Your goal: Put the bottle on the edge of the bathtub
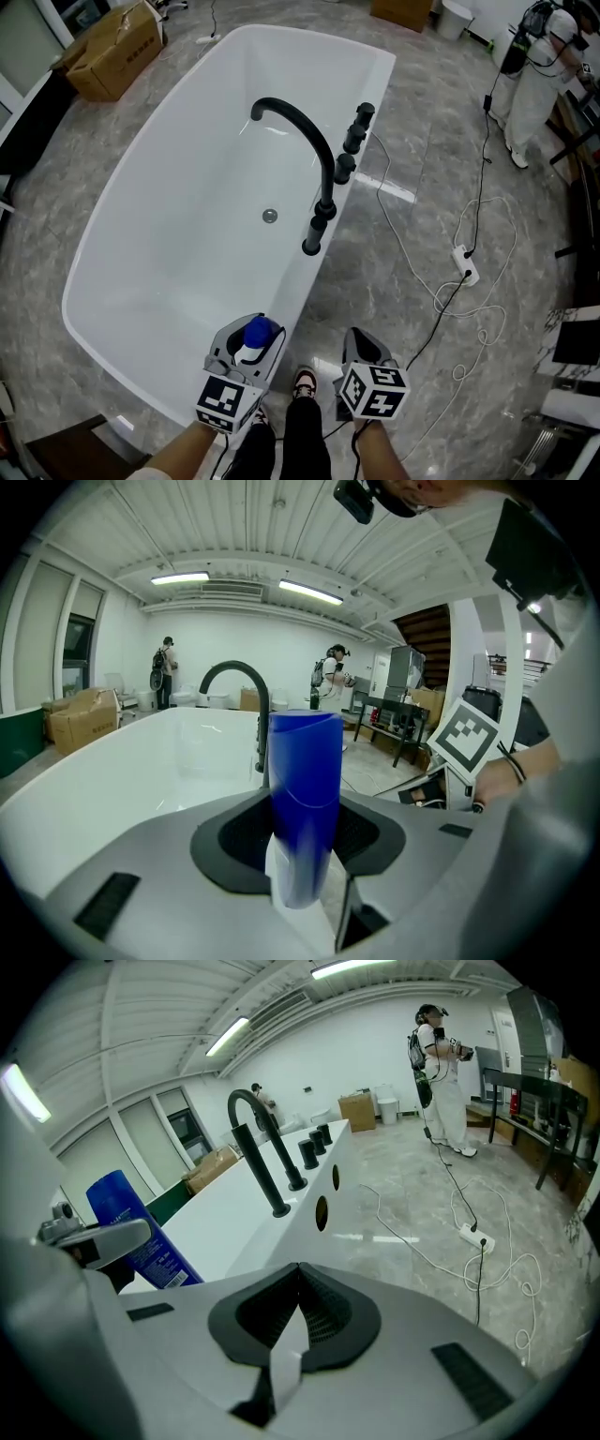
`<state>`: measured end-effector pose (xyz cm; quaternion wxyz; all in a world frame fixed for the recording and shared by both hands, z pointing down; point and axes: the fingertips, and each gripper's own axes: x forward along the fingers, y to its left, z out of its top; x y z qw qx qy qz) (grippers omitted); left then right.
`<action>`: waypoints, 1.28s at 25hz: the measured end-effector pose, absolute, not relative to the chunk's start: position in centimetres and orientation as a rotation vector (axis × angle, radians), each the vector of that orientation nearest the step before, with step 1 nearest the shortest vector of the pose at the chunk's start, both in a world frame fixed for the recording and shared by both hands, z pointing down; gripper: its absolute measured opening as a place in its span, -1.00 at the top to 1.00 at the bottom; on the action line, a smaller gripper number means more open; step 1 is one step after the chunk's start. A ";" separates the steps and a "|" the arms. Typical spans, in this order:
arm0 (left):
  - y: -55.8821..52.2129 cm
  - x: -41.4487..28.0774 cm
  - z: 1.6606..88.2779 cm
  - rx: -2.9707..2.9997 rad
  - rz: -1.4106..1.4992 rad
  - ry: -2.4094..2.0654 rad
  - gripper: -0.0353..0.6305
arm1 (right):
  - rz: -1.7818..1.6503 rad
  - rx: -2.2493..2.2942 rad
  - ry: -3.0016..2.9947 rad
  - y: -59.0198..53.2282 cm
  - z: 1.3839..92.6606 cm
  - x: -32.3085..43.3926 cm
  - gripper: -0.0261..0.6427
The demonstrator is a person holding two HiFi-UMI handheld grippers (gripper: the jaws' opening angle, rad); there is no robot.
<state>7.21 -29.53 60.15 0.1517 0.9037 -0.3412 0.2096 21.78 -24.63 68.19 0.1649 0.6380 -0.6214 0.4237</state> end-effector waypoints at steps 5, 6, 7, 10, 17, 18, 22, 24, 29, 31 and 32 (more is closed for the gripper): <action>-30.3 8.0 60.7 2.607 0.593 -0.992 0.38 | 1.237 1.819 -1.758 -24.6 69.3 22.3 0.84; -30.4 8.2 60.9 2.610 0.596 -0.994 0.38 | 1.241 1.817 -1.757 -24.6 69.5 22.4 0.84; -30.5 8.3 61.0 2.618 0.602 -0.994 0.38 | 1.245 1.816 -1.755 -24.6 69.6 22.4 0.84; -30.9 8.9 61.4 2.652 0.620 -0.981 0.38 | 1.257 1.821 -1.749 -24.6 70.0 22.8 0.84; -32.3 10.0 62.0 2.681 0.607 -0.986 0.38 | 1.296 1.826 -1.718 -24.3 71.3 23.8 0.84; -32.4 10.0 62.0 2.681 0.596 -0.987 0.38 | 1.299 1.824 -1.715 -24.2 71.5 23.8 0.84; -32.8 10.3 62.3 2.682 0.555 -0.995 0.38 | 1.311 1.823 -1.705 -24.0 72.0 23.9 0.84; -33.0 10.3 62.4 2.675 0.529 -1.009 0.38 | 1.321 1.824 -1.700 -23.9 72.2 24.0 0.84; -32.9 10.2 63.0 2.689 0.514 -1.014 0.38 | 1.336 1.829 -1.693 -23.4 72.6 24.0 0.84; -32.8 10.3 62.9 2.698 0.507 -1.011 0.38 | 1.340 1.831 -1.687 -23.2 72.8 24.2 0.84; -32.8 10.3 62.9 2.704 0.506 -1.009 0.38 | 1.342 1.833 -1.684 -23.1 72.8 24.3 0.84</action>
